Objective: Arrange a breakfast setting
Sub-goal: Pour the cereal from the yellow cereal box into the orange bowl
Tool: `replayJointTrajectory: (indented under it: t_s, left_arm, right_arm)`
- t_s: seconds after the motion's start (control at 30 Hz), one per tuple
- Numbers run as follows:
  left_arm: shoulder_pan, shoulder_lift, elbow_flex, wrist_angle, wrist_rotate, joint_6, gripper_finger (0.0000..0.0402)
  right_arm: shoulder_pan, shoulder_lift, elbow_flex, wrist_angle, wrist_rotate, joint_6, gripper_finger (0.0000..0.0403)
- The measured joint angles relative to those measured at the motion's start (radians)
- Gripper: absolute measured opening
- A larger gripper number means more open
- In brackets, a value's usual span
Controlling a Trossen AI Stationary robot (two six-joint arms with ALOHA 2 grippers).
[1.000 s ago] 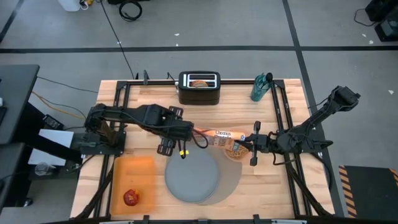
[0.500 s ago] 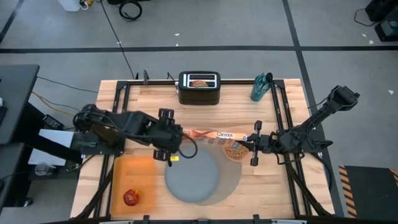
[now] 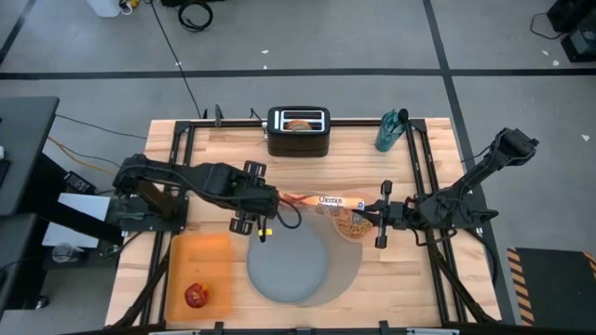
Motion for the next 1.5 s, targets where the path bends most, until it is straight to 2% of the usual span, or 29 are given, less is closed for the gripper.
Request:
replayJointTrajectory:
  t_s: [0.17, 0.3, 0.73, 1.0, 1.07, 1.17, 1.23, 1.33, 1.4, 1.5]
  left_arm:
    - [0.0, 0.0, 0.13, -0.023, 0.012, 0.025, 0.0207]
    - [0.011, 0.0, 0.17, -0.007, 0.023, 0.066, 0.0206]
    - [0.066, 0.007, 0.174, 0.101, 0.064, 0.178, 0.0205]
    - [0.091, 0.007, 0.175, 0.187, 0.071, 0.247, 0.0205]
    - [0.104, 0.007, 0.175, 0.186, 0.134, 0.229, 0.0205]
    - [0.111, 0.026, 0.177, 0.195, 0.117, 0.234, 0.0205]
    - [0.112, 0.037, 0.177, 0.192, 0.123, 0.25, 0.0205]
    - [0.116, 0.049, 0.177, 0.197, 0.121, 0.266, 0.0205]
    - [0.121, 0.056, 0.177, 0.201, 0.121, 0.278, 0.0205]
    - [0.121, 0.058, 0.177, 0.216, 0.118, 0.28, 0.0205]
  right_arm:
    - [0.0, -0.001, 0.002, 0.0, 0.011, 0.014, 0.0015]
    - [0.005, -0.001, 0.001, -0.024, 0.012, 0.042, 0.0017]
    - [0.08, -0.001, -0.002, -0.137, 0.103, 0.207, 0.0028]
    - [0.133, -0.001, -0.002, -0.196, 0.258, 0.29, 0.002]
    - [0.139, -0.001, -0.002, -0.203, 0.209, 0.264, 0.0015]
    - [0.155, -0.001, -0.002, -0.218, 0.303, 0.278, 0.0012]
    - [0.161, 0.0, -0.003, -0.224, 0.236, 0.267, 0.0012]
    - [0.182, 0.0, -0.003, -0.247, 0.302, 0.306, 0.0018]
    - [0.189, 0.0, -0.003, -0.264, 0.253, 0.311, 0.0019]
    - [0.201, 0.0, -0.003, -0.287, 0.355, 0.348, 0.0014]
